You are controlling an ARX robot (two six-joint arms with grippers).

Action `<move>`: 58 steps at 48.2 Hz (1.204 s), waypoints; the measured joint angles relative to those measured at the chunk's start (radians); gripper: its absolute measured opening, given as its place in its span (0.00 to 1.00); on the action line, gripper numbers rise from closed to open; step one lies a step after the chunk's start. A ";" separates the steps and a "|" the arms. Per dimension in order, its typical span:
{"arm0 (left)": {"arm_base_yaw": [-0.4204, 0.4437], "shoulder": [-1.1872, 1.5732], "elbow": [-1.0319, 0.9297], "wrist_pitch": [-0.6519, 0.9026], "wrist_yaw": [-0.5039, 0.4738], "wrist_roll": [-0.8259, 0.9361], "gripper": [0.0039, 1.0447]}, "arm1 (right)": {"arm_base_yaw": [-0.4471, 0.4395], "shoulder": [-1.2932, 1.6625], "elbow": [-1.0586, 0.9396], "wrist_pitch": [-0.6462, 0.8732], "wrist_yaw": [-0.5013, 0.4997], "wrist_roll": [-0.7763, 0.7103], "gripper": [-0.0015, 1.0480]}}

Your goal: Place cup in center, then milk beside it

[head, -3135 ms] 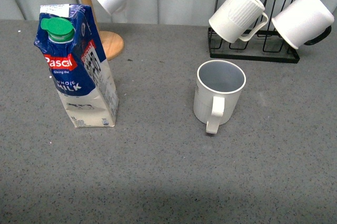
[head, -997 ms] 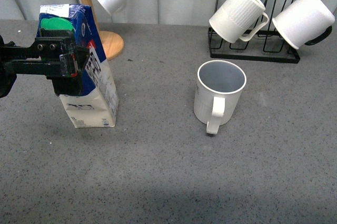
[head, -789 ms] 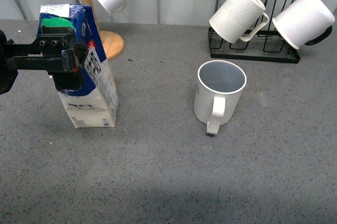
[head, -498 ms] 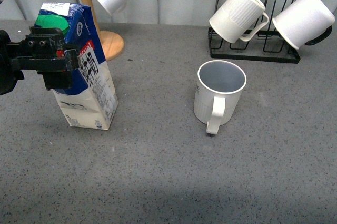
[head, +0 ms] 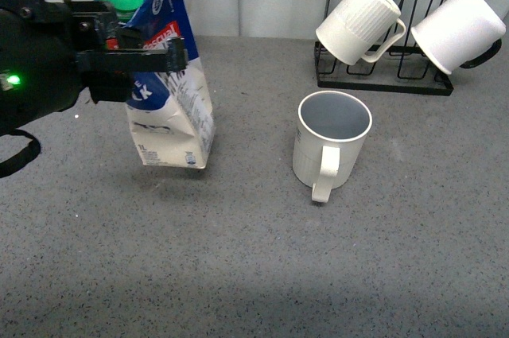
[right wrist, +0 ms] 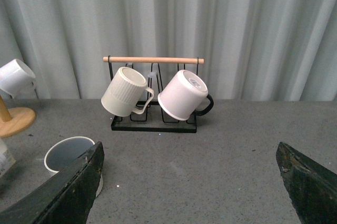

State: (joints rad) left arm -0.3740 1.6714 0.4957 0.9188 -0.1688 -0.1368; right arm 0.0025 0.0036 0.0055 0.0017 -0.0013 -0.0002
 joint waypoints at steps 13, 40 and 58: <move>-0.103 0.109 0.073 0.040 -0.095 -0.023 0.05 | 0.000 0.000 0.000 0.000 0.000 0.000 0.91; -0.220 0.226 0.133 0.110 -0.147 -0.017 0.05 | 0.000 0.000 0.000 0.000 0.000 0.000 0.91; -0.261 0.259 0.131 0.129 -0.165 -0.001 0.12 | 0.000 0.000 0.000 0.000 0.000 0.000 0.91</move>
State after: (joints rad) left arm -0.6350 1.9301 0.6270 1.0481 -0.3340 -0.1375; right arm 0.0025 0.0036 0.0055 0.0017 -0.0010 -0.0002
